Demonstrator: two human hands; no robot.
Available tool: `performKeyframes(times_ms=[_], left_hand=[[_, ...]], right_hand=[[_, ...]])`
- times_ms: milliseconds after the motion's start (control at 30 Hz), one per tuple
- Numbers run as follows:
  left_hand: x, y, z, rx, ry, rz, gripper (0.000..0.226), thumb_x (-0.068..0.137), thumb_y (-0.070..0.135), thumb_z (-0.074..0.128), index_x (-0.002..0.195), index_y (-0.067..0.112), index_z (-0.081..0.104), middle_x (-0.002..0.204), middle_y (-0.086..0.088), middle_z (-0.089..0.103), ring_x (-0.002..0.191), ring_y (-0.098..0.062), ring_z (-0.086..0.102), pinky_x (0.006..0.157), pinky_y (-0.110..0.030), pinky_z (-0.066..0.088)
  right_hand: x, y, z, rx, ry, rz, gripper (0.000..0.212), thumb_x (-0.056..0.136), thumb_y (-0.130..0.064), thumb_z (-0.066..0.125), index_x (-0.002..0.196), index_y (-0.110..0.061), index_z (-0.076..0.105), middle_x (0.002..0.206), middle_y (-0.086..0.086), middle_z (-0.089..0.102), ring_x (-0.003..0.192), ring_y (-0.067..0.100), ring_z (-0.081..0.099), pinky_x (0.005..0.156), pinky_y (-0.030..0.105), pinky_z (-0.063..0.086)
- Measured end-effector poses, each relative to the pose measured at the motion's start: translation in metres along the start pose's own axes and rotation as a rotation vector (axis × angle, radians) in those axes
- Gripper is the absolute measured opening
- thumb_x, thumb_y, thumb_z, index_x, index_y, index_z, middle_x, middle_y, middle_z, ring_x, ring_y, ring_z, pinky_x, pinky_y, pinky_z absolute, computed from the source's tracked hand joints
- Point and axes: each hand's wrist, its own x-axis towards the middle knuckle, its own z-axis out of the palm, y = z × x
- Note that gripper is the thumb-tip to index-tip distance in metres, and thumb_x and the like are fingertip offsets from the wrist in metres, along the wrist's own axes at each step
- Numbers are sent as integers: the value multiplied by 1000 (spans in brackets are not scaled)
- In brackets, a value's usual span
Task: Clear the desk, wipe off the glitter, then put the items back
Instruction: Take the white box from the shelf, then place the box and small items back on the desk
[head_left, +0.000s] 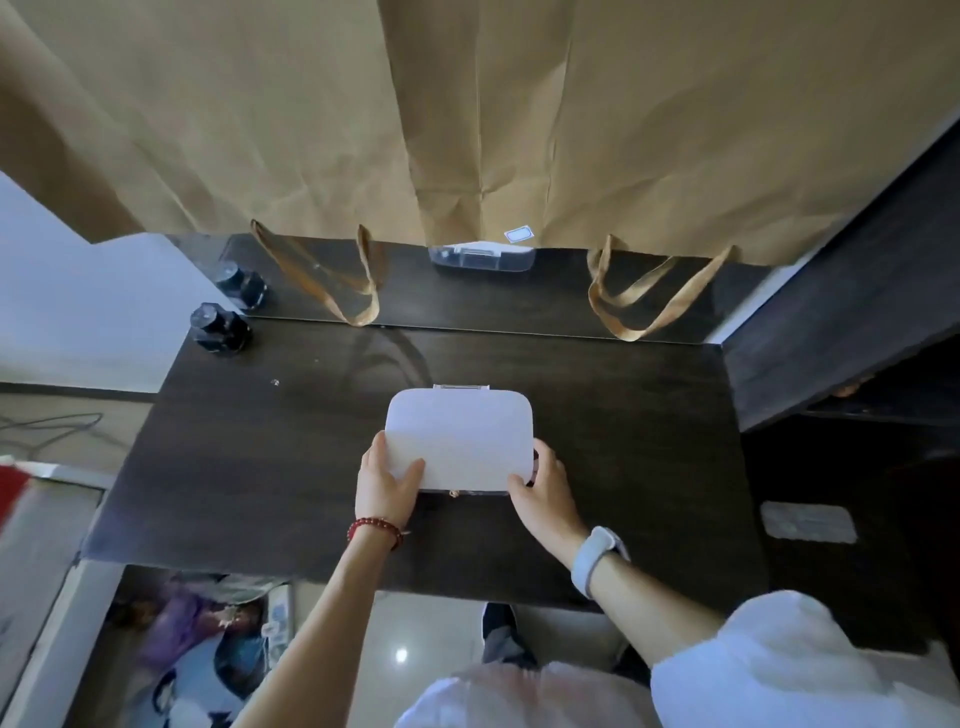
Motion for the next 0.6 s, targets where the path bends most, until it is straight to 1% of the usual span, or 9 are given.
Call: performKeyframes(times_ms=[100,133,200,267,333,367,433,500,600], left_hand=[[12,-2,-3,68,-39,42,58,84,14,57,134,5,31,135,-19,42,121,-34,40,98,-43,38],[13,-1,-3,85,-47,40,59,84,14,56,136,5,27,136,-20,41,122,-35,39,99,-44,38],[10,0,0,123,-38,22,65,87,17,53,141,8,18,145,-16,31,129,-34,31,105,-46,33],[1,4,6,207,56,37,64,88,20,51,142,12,17,151,-10,22,135,-32,24,108,-48,26],[-10,15,16,279,176,115,59,87,19,52,140,14,25,151,-8,23,136,-30,21,110,-49,18],[-15,23,22,296,204,167,57,86,18,53,138,14,30,149,-9,26,136,-31,23,110,-49,16],[-25,42,39,328,168,294,51,87,18,52,135,14,36,146,-11,32,134,-32,27,110,-49,16],[-35,64,62,334,77,420,46,88,19,51,132,14,39,144,-11,35,132,-31,30,110,-46,19],[-57,102,103,262,-36,591,41,87,21,52,127,11,46,136,-12,43,126,-30,38,104,-41,31]], right_hand=[[1,-1,3,-16,13,-6,50,87,-10,48,133,-13,30,130,12,40,113,25,46,93,30,40],[1,1,3,-10,15,-10,49,88,-10,48,134,-14,30,131,12,40,113,24,47,94,32,41],[0,5,-1,-10,9,-18,49,89,-13,47,135,-16,31,133,11,42,115,21,47,96,33,41],[0,8,-8,-33,9,-26,49,92,-17,46,138,-15,30,136,10,41,120,21,45,97,29,36],[-2,13,-20,-23,45,-25,48,93,-17,45,138,-15,30,138,9,41,123,20,44,97,28,35],[-4,17,-27,-11,74,-31,47,93,-16,46,137,-15,32,137,9,41,123,19,44,97,28,36],[-8,28,-48,15,146,-49,44,92,-13,47,134,-15,37,135,10,45,120,19,46,95,27,37],[-14,41,-75,54,233,-62,40,90,-8,48,130,-13,43,130,12,50,116,19,49,91,25,39],[-23,64,-128,95,348,-74,37,89,-3,49,126,-9,47,125,12,53,109,16,49,85,25,38]])
